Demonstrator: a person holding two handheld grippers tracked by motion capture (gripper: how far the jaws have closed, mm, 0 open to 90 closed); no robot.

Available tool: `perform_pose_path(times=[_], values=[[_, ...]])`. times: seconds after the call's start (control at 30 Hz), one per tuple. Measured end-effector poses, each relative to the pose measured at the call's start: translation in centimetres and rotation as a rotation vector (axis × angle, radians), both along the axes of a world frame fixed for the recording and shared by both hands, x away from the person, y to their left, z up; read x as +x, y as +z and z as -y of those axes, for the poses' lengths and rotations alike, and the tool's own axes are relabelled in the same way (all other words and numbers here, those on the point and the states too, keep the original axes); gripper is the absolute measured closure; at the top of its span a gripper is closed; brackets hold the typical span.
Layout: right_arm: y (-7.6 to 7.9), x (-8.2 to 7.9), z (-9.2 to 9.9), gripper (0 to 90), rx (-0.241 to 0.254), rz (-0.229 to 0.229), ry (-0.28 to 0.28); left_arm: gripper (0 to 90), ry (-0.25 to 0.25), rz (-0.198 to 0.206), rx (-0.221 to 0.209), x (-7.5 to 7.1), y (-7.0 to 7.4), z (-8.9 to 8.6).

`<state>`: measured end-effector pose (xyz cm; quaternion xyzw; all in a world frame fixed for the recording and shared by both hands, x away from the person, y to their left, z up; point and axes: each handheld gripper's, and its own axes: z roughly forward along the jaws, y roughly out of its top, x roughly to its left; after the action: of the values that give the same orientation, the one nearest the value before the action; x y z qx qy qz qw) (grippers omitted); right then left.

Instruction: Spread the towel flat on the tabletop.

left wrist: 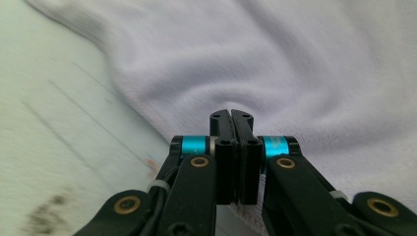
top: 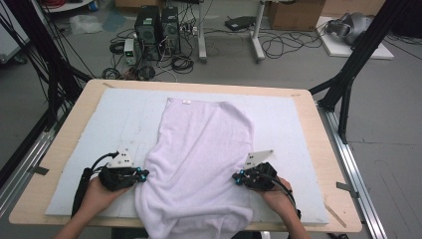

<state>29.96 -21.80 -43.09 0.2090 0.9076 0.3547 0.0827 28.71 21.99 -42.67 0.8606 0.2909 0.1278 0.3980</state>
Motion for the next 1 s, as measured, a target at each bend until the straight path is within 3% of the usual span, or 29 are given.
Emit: perform_pose_path(times=[0.07, 0.17, 0.27, 0.33, 0.43, 0.57, 0.7, 0.87, 1.0], values=[[1.2, 1.3, 0.3, 88.6, 0.022, 0.042, -0.054, 88.2, 0.045, 0.043, -0.008, 0.9, 0.8, 0.0], [2.0, 3.2, 0.4, 88.6, 0.039, 0.059, -0.105, 88.2, 0.104, 0.089, -0.016, 2.9, 1.7, 0.3], [1.3, 5.0, 0.0, 88.5, 0.012, 0.049, -0.127, 87.9, 0.127, 0.078, -0.009, 4.5, 1.3, 1.0], [0.6, 5.6, -0.2, 88.0, -0.013, 0.034, -0.135, 86.3, 0.14, 0.046, 0.017, 5.2, 0.4, 1.3], [0.2, 5.9, 0.2, 83.9, 0.003, 0.017, -0.154, 73.9, 0.145, 0.034, 0.025, 5.4, 0.1, 1.0], [1.6, 4.9, 1.0, 75.2, 0.075, 0.067, -0.16, 65.7, 0.121, 0.052, -0.014, 4.3, 1.1, -0.1], [2.7, 2.6, 1.3, 71.6, 0.092, 0.106, -0.109, 66.2, 0.081, 0.074, -0.023, 2.1, 1.5, -1.4], [1.9, -0.8, 0.9, 70.6, 0.079, 0.089, -0.015, 82.5, -0.049, 0.034, -0.026, -0.7, 0.3, -1.9], [0.5, -2.7, 0.7, 71.8, 0.051, 0.054, 0.046, 81.8, -0.145, -0.005, -0.028, -2.1, -0.8, -1.3]])
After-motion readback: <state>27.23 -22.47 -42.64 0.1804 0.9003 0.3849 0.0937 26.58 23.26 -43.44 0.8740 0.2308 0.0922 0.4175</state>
